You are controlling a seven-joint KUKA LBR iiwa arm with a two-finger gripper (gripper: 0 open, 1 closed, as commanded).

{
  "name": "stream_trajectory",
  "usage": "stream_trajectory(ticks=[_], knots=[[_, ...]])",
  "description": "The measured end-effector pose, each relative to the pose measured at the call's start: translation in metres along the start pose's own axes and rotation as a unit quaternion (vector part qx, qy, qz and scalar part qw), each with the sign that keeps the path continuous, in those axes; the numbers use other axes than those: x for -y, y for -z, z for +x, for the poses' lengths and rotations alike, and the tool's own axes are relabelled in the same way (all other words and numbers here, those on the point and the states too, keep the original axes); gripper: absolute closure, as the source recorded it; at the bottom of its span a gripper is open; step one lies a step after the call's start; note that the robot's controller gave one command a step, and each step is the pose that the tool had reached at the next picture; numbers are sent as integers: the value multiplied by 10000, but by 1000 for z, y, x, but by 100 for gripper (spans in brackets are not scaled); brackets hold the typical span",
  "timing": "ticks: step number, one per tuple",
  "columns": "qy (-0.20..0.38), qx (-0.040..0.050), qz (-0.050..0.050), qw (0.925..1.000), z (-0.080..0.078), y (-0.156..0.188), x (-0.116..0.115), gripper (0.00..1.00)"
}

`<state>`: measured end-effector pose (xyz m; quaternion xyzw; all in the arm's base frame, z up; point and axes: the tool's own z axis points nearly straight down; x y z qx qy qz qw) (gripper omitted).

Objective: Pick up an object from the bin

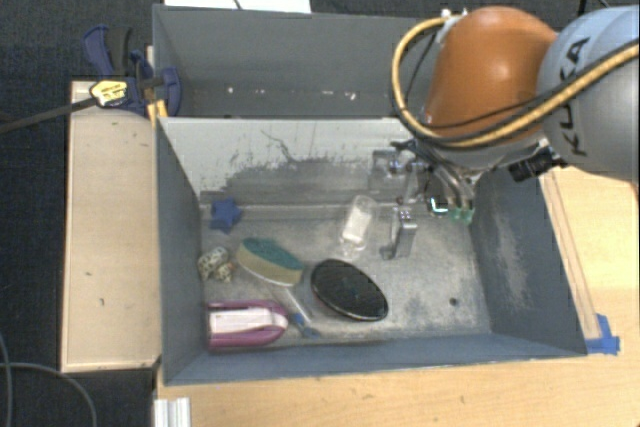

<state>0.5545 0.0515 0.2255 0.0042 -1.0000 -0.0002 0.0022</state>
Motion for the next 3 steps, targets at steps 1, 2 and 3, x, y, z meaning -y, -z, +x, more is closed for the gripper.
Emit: stream_trajectory(ticks=[1, 2, 3], knots=[[1223, 7, 2, 9925, 62, -79, 4, 0], [1345, 2, 0, 9909, 43, -159, 1, 0], [1322, 27, 5, 9912, 41, -155, 2, 100]])
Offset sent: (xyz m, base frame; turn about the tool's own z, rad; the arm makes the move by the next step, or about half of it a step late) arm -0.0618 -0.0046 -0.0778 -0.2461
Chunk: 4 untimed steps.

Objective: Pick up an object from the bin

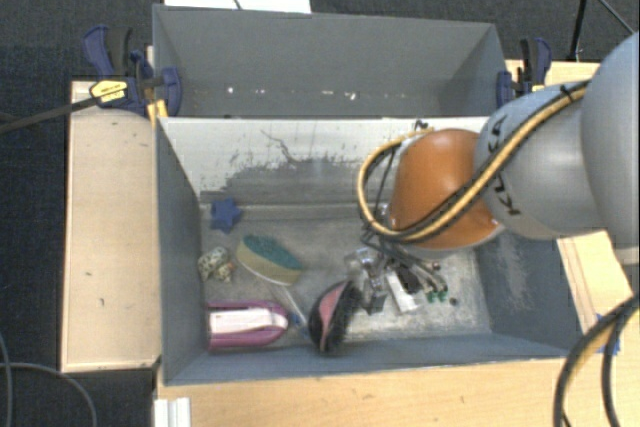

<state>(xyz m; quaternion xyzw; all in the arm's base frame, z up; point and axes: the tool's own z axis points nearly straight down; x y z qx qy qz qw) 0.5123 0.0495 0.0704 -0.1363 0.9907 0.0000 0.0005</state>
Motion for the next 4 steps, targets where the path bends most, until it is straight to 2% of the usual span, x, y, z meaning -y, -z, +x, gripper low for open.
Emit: stream_trajectory(ticks=[1, 2, 3, 4], knots=[[1638, 49, 17, 9865, -73, 110, 23, 100], [1136, -17, -11, 9935, -36, 61, 11, 100], [530, 5, 5, 9986, -35, 50, 58, 100], [536, 8, -2, 9986, -36, 50, 56, 0]])
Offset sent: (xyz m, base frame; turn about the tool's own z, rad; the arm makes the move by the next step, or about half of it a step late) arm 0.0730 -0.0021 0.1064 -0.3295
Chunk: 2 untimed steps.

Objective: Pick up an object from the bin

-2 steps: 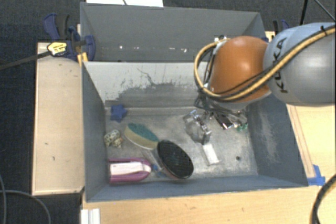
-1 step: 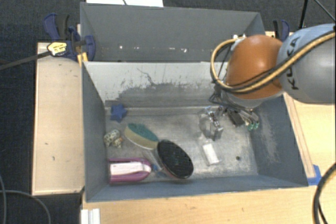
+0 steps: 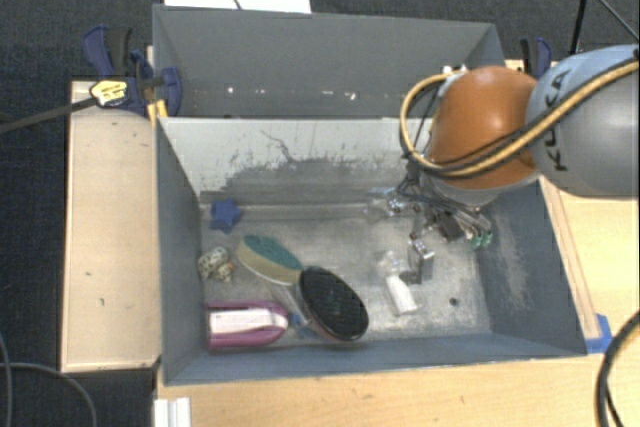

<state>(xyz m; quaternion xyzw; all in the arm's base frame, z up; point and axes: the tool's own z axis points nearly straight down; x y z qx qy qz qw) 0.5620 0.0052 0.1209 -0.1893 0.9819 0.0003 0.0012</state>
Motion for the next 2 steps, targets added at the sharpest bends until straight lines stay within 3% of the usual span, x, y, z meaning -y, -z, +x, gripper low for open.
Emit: stream_trajectory(ticks=[1, 2], knots=[[1487, -38, -10, 9889, 64, -53, 28, 0], [1498, -8, -4, 9887, 61, -51, 26, 100]])
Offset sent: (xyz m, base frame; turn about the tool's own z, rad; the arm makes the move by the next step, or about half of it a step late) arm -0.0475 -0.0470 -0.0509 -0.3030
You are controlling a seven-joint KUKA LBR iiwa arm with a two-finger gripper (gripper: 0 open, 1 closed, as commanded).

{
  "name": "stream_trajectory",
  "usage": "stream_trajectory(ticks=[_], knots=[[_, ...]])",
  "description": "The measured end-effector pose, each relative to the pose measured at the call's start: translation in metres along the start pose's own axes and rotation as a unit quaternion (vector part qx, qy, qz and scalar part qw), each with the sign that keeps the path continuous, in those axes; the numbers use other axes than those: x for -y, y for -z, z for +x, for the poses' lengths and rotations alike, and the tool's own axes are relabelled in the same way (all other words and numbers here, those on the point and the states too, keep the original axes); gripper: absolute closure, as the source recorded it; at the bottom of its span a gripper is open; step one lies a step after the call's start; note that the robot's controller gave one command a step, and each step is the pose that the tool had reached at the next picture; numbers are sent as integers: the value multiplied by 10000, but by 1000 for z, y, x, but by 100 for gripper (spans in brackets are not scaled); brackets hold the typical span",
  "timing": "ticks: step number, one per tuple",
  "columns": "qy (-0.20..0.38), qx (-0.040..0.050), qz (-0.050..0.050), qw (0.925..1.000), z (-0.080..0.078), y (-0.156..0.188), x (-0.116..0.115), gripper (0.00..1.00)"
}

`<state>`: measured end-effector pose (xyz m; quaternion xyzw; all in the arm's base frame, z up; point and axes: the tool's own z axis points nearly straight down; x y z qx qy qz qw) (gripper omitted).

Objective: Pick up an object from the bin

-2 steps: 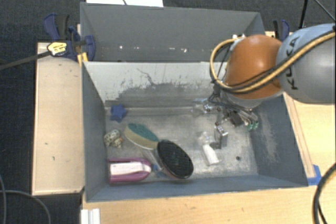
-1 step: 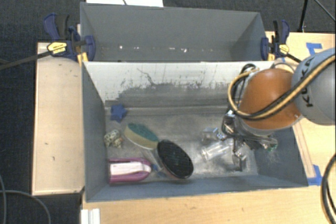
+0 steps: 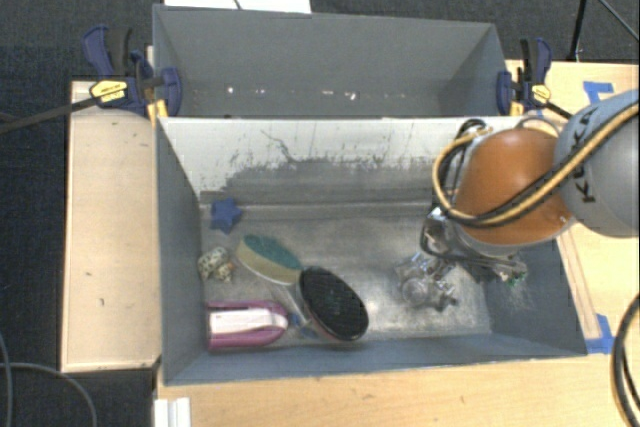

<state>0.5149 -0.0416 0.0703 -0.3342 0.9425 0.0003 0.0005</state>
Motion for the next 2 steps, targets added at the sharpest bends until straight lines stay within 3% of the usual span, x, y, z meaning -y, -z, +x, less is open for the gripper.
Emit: stream_trajectory(ticks=[1, 2], knots=[[-199, 26, 32, 9998, 12, 75, 8, 100], [-434, 40, 48, 9990, 8, 151, 37, 100]])
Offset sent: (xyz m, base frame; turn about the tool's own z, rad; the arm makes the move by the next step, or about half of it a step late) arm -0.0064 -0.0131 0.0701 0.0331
